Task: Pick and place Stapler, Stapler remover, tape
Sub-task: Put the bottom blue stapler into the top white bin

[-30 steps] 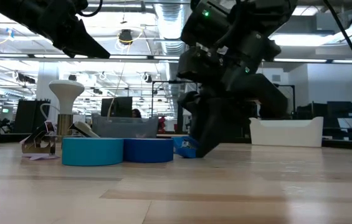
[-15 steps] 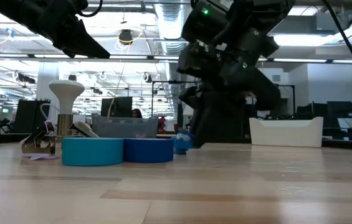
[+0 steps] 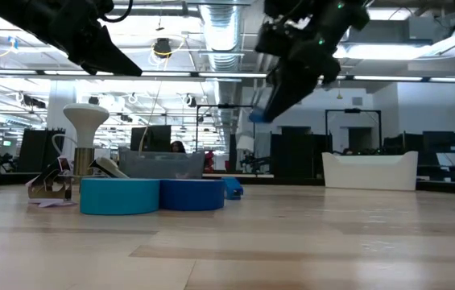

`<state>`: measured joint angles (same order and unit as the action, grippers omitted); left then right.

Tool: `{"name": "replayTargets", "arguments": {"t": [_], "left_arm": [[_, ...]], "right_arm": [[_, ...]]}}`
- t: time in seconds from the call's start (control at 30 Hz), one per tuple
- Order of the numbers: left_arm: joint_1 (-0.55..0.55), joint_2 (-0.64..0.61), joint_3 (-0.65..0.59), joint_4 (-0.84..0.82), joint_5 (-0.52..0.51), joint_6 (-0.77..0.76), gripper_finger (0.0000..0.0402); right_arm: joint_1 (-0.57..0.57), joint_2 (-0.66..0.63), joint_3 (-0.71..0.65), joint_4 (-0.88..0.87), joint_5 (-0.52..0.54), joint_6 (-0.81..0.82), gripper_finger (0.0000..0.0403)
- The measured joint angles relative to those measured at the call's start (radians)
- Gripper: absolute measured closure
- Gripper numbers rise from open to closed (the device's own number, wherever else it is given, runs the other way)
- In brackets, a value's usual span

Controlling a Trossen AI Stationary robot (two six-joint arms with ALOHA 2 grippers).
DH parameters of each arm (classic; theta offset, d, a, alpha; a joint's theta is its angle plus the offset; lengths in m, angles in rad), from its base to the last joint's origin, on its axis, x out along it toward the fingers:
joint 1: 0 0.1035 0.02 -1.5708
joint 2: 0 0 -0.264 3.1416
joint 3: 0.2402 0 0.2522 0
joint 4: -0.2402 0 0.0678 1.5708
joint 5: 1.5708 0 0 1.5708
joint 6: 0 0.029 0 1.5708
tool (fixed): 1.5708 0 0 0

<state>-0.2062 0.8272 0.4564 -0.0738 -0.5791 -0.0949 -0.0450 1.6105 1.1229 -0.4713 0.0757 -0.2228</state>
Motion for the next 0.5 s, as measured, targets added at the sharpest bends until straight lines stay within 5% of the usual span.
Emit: {"name": "replayTargets", "arguments": {"t": [0.2, 0.5], "left_arm": [[0.000, 0.000, 0.000, 0.000, 0.000, 0.000, 0.0399], [0.000, 0.000, 0.000, 0.000, 0.000, 0.000, 0.0399]], "right_arm": [[-0.108, -0.165, 0.000, -0.145, 0.109, 0.031, 0.0357], [-0.382, -0.310, 0.000, -0.247, 0.110, 0.076, 0.0357]]}}
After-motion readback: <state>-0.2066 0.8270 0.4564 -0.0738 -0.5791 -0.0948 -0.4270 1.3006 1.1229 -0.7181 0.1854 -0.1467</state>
